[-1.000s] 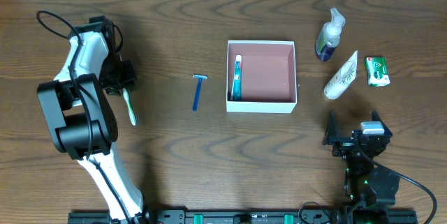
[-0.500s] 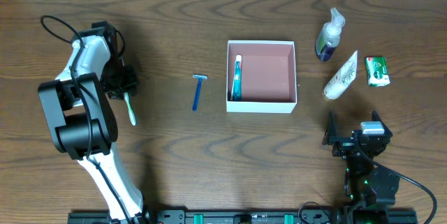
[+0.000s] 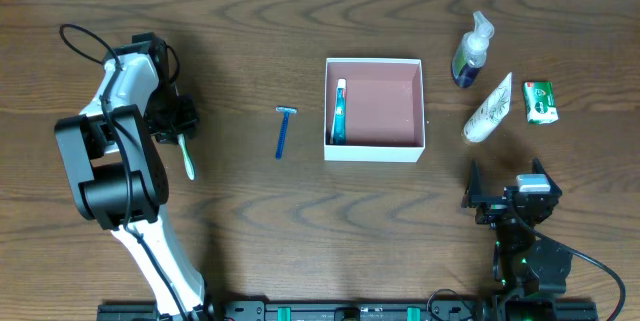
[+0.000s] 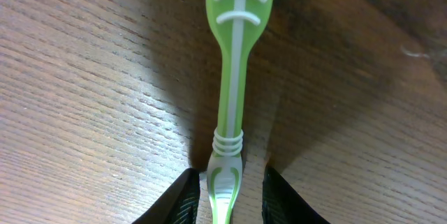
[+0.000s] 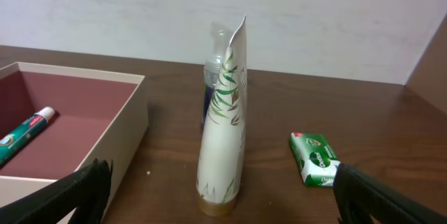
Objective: Pack container
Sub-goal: 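Lower the left gripper and grasp the toothbrush handle, then lift the toothbrush and swing it over the white box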
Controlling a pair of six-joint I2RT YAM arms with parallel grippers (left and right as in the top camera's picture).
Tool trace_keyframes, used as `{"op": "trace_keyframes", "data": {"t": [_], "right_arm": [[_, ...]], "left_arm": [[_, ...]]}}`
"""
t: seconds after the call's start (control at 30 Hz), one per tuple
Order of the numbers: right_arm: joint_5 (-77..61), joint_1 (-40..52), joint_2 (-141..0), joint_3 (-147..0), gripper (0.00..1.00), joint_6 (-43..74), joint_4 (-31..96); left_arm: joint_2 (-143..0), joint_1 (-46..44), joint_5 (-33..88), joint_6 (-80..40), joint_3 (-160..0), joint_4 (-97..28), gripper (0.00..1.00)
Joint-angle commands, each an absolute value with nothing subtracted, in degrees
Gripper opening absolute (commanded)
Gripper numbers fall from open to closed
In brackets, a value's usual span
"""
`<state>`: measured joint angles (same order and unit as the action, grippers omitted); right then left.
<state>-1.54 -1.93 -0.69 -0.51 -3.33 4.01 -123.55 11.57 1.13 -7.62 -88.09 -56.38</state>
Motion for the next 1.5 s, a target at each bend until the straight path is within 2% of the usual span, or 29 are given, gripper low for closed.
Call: {"op": "trace_keyframes", "data": {"t": [0.0,0.07,0.27,0.43,0.83,0.97,1.03,1.17,1.47], "right_arm": [[-1.5,-1.1,-0.4,-0.3,0.99,-2.6,4.1],[-1.5,-1.1,-0.4,-0.3,0.99,-2.6,4.1],[-1.5,-1.1,-0.4,-0.3,0.99,-2.6,4.1],[-1.5,-1.1,-0.4,-0.3,0.99,-2.6,4.1],[-1.5,-1.1,-0.4,-0.3,0.99,-2.6,4.1],[-1.5,-1.1,-0.4,-0.3,0.99,-2.6,4.1],[-1.5,-1.1,-0.4,-0.3,0.99,-2.6,4.1],[-1.5,-1.1,-0.4,-0.3,0.99,-2.6,4.1],[-1.5,-1.1,-0.4,-0.3,0.99,-2.6,4.1]], "left_arm": [[-124.5,11.8,0.9,-7.3,-85.6,-55.6,0.26],[-124.5,11.8,0.9,-7.3,-85.3,-55.5,0.21],[-124.5,11.8,0.9,-7.3,-85.2,-55.3,0.19],[-124.4,11.8,1.7,-7.3,-85.3,-55.6,0.06],[-121.8,11.5,4.7,-7.3,-96.6,-64.8,0.06],[-119.1,9.8,12.1,-7.3,-104.7,-69.8,0.06],[-117.4,7.4,15.9,-7.3,-109.0,-71.2,0.06],[-114.1,-0.3,15.8,-7.3,-114.6,-70.4,0.06],[-112.9,-21.2,15.8,-10.9,-115.7,-59.9,0.06]]}}
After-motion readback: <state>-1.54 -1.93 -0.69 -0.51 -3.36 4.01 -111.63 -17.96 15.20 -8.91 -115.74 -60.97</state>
